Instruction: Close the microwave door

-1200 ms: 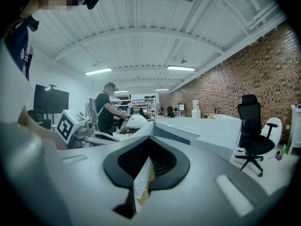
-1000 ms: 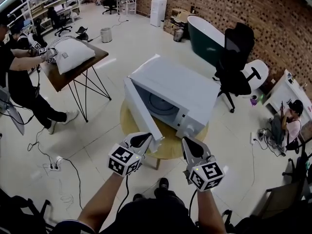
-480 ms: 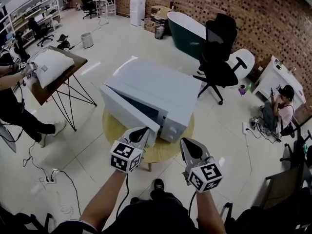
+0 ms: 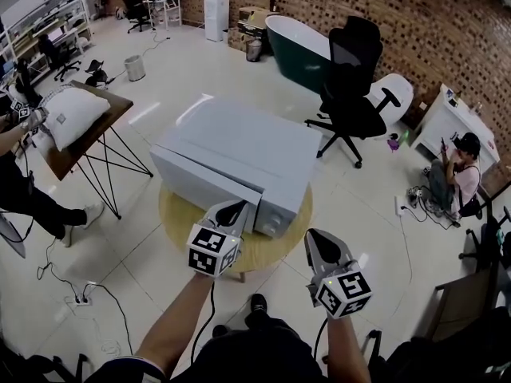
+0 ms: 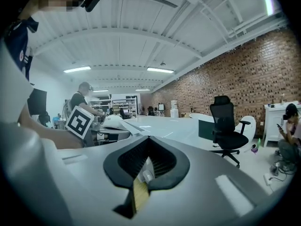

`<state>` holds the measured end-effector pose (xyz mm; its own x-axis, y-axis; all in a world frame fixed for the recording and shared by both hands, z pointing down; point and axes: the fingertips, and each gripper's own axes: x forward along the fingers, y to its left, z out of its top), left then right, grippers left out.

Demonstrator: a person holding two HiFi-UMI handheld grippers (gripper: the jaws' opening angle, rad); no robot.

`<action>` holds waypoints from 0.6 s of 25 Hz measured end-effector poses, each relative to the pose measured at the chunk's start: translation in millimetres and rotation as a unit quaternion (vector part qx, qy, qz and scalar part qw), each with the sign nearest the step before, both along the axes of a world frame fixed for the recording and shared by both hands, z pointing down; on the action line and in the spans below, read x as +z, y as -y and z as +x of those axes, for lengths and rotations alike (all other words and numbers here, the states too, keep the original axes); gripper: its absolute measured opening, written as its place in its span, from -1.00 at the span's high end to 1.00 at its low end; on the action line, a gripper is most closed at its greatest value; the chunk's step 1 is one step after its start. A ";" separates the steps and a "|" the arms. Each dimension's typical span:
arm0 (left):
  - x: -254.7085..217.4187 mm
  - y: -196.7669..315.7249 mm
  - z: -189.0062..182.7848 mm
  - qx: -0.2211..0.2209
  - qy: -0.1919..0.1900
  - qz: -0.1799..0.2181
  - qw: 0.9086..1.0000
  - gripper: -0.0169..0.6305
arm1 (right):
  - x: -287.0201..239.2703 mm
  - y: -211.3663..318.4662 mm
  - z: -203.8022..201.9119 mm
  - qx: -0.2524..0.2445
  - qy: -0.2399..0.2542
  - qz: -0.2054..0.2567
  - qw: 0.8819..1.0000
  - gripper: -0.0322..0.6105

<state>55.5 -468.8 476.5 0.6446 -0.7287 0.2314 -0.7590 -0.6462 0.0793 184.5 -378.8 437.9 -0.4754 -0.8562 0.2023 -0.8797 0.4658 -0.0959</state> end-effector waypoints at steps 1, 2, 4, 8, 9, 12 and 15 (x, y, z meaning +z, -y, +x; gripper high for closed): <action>-0.2 0.1 0.2 -0.001 -0.003 0.001 1.000 0.92 | 1.2 0.7 1.7 0.000 0.000 -0.002 1.000 0.89; -0.3 0.3 0.8 0.000 -0.005 0.001 1.000 0.92 | 2.3 1.4 3.0 0.000 0.000 -0.003 1.000 0.89; 0.1 1.4 1.7 -0.001 -0.004 0.002 1.000 0.91 | 4.6 2.2 3.5 -0.002 0.000 -0.007 1.000 0.89; 0.9 16.7 9.1 -0.013 0.013 0.001 1.000 0.93 | 8.9 2.4 6.3 -0.002 0.000 -0.013 1.000 0.89; 0.5 19.4 10.7 -0.019 0.020 0.001 1.000 0.91 | 9.5 2.3 7.9 -0.001 0.000 -0.014 1.000 0.89; 0.4 20.0 9.5 -0.027 0.017 0.001 0.999 0.91 | 9.1 3.0 11.0 0.003 0.002 -0.012 1.000 0.89; -0.2 19.7 10.4 -0.025 0.023 -0.003 0.999 0.91 | 5.6 5.2 10.4 -0.001 0.005 -0.008 1.000 0.89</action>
